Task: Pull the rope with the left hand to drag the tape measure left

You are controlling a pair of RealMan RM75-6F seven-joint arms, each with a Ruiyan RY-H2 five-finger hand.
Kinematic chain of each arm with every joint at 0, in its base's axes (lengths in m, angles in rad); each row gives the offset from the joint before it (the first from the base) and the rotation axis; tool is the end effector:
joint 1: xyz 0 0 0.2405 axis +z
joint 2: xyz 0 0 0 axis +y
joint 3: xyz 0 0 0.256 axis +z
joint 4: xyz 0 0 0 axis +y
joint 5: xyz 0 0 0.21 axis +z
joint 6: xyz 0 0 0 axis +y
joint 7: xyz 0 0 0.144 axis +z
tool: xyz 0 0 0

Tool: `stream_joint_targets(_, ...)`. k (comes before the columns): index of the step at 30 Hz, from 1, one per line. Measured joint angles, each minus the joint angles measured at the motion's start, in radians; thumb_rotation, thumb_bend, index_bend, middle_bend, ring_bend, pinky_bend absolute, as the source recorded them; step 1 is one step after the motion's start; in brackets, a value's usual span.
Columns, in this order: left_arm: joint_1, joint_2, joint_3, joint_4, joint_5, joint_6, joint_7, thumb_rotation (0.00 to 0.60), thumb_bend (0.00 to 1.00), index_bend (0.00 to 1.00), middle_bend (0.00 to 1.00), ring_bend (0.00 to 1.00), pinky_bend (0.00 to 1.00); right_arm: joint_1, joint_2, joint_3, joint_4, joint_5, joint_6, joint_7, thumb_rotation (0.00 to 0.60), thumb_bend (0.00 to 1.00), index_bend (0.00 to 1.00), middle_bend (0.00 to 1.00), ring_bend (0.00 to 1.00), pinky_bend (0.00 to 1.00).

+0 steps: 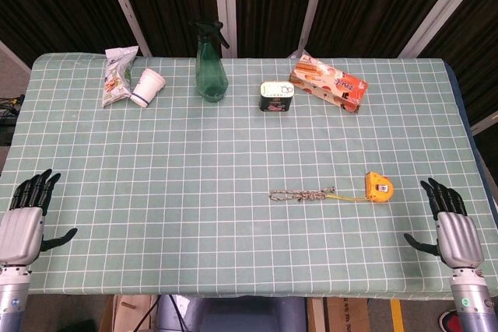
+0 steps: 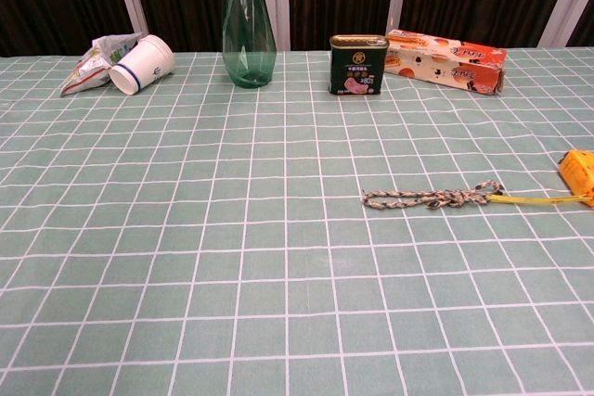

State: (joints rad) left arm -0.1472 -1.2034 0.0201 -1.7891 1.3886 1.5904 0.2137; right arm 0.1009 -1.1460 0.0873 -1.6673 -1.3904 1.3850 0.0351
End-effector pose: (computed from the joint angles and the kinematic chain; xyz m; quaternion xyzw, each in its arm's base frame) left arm -0.2731 0.1794 0.1288 -0.5666 -0.4063 -0.3958 0.5977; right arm -0.3105 -0.1917 0.1421 0.5541 -0.4617 0.3927 0.5706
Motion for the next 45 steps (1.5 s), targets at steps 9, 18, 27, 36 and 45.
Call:
stream_joint_targets(9,0.001,-0.018,-0.018,0.013,-0.002,-0.016,0.05,0.6,0.0,0.0,0.0,0.0,0.0,0.0,0.003,0.003,-0.005,0.012,-0.006,0.006,0.6,0.18,0.0,0.0,0.0,0.0)
stream_joint_targets(18,-0.049,-0.001,-0.039,-0.021,0.024,-0.084,0.135,0.6,0.0,0.0,0.0,0.0,0.0,0.001,0.011,-0.001,-0.015,0.009,-0.015,0.022,0.6,0.18,0.0,0.0,0.0,0.0)
stream_joint_targets(27,-0.239,0.076,-0.156,-0.128,-0.018,-0.303,0.234,0.6,0.06,0.06,0.0,0.0,0.0,0.004,0.013,0.004,-0.018,0.022,-0.024,0.037,0.6,0.18,0.0,0.0,0.0,0.0)
stream_joint_targets(36,-0.508,0.037,-0.285,-0.095,-0.148,-0.572,0.343,0.6,0.15,0.26,0.0,0.0,0.0,0.004,0.017,0.009,-0.026,0.04,-0.033,0.049,0.6,0.18,0.0,0.0,0.0,0.0)
stream_joint_targets(45,-0.747,-0.182,-0.332,0.074,-0.309,-0.742,0.445,0.6,0.18,0.38,0.0,0.0,0.0,0.006,0.02,0.013,-0.032,0.054,-0.044,0.063,0.6,0.18,0.0,0.0,0.0,0.0)
